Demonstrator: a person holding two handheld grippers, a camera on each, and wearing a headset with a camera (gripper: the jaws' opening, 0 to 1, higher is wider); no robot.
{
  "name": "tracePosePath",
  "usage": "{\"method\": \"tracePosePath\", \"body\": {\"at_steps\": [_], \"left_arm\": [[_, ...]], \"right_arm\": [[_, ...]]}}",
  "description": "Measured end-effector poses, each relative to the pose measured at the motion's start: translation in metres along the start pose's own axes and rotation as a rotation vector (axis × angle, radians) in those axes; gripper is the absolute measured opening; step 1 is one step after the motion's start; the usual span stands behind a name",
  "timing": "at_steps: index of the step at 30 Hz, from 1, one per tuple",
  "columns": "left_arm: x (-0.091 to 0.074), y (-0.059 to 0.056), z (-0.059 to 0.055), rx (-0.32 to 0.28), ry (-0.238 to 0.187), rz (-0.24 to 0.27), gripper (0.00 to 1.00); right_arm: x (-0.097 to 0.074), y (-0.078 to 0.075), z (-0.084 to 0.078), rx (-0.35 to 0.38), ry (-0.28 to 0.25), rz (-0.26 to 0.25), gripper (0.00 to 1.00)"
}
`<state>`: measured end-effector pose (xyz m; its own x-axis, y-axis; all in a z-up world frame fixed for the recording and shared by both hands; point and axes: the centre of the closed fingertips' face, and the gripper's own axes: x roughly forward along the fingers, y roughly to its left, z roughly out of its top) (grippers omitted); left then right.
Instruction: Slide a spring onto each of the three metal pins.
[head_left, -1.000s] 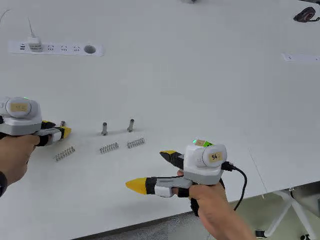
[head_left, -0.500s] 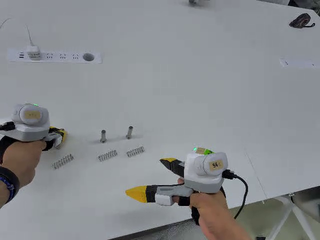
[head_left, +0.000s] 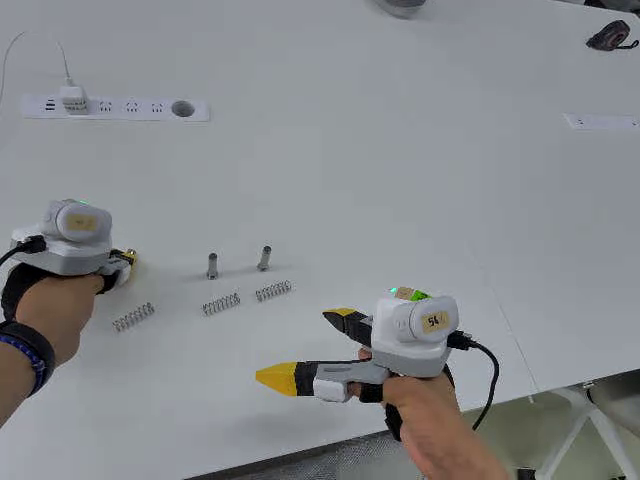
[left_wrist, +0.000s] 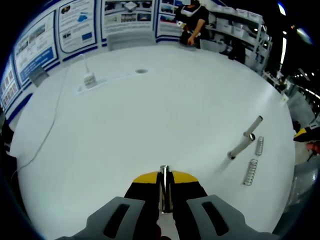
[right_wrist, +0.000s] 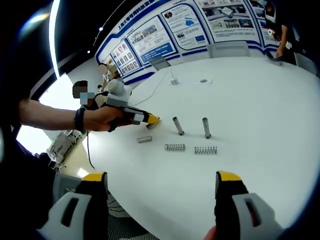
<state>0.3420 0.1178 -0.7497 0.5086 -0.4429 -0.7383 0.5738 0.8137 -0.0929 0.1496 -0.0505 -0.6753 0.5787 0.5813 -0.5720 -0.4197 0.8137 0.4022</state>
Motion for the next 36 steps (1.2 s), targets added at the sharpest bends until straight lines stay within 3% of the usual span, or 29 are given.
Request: {"method": "tracePosePath", "body": {"at_steps": [5,36], "left_arm": [[-0.011,0.002,0.004,-0.014,-0.031,0.002,0.07],[-0.04,-0.002,-0.003,-0.053,-0.084,0.009,0.07]], "right_arm": [[0.0,-0.001,-0.002,0.006,0.001,-0.001,0.9],[-0.002,0.002,-0.001,0.005,-0.008,0.002,0.9]]}}
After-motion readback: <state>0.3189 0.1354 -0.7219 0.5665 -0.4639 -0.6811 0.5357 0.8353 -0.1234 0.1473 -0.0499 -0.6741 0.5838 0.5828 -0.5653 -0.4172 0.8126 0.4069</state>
